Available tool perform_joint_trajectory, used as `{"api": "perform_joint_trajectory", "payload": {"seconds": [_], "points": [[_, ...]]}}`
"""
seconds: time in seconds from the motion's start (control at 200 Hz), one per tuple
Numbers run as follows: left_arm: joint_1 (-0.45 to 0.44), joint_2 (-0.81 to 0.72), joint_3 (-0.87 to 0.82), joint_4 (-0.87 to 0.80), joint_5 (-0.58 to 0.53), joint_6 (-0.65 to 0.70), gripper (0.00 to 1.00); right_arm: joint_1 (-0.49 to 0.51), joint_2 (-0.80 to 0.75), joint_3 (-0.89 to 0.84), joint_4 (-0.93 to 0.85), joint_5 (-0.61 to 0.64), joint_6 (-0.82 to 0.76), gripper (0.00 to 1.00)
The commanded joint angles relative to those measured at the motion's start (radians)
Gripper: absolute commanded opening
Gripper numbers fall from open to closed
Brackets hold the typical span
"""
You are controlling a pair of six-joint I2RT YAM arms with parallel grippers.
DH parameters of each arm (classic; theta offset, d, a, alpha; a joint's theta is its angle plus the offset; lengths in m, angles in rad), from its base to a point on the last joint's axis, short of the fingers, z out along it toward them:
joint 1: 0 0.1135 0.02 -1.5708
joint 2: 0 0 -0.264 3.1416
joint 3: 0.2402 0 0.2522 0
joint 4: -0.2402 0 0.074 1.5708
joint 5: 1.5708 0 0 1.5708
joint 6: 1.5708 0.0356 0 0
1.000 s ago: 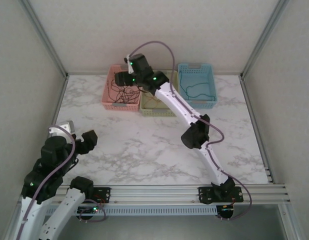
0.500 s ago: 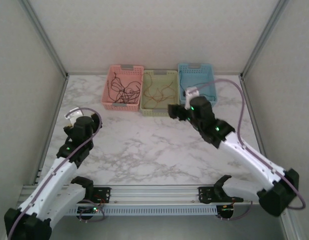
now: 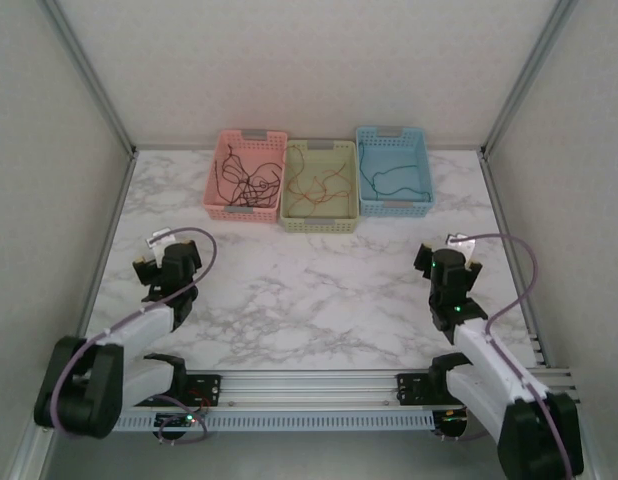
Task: Untangle the cables
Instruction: Reset both arms
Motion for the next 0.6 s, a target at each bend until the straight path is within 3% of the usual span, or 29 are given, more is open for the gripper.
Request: {"api": "perform_joint_trajectory", "payload": {"seconds": [0.0,0.04,0.165,0.23,0.275,0.32,0.431,0.506,0.546,0.596], "points": [[0.008,0.127,0.055,0.227,0.093,0.104,0.97,-0.086,0.206,-0.017,0.256,0.003,-0.002,0.94],[0.01,0.186,0.085,0.26,0.122,0.142,0.97,-0.106,0.25,0.014,0.24,-0.002,0.011,0.94],[0.044,0.282,0.204,0.16,0.211,0.112,0.92,-0.142,0.405,-0.008,0.562,-0.029,-0.028,0.95],[0.058,0.344,0.136,0.357,0.273,0.117,0.93,-0.153,0.515,0.007,0.671,-0.044,-0.034,0.94],[0.063,0.321,0.139,0.32,0.289,0.102,0.93,-0.125,0.516,0.046,0.59,-0.042,-0.051,0.92],[0.073,0.337,0.129,0.367,0.299,0.103,0.94,-0.118,0.539,0.033,0.66,-0.074,-0.092,0.9],[0.091,0.332,0.149,0.308,0.357,0.093,0.96,-0.116,0.538,0.029,0.661,-0.154,-0.116,0.91],[0.097,0.334,0.152,0.308,0.365,0.091,1.0,-0.113,0.591,0.024,0.72,-0.286,-0.176,0.88],[0.097,0.334,0.153,0.302,0.367,0.09,1.0,-0.097,0.68,0.015,0.88,-0.299,-0.222,0.87],[0.098,0.335,0.154,0.301,0.369,0.09,1.0,-0.094,0.625,0.062,0.672,-0.315,-0.213,0.88]]}}
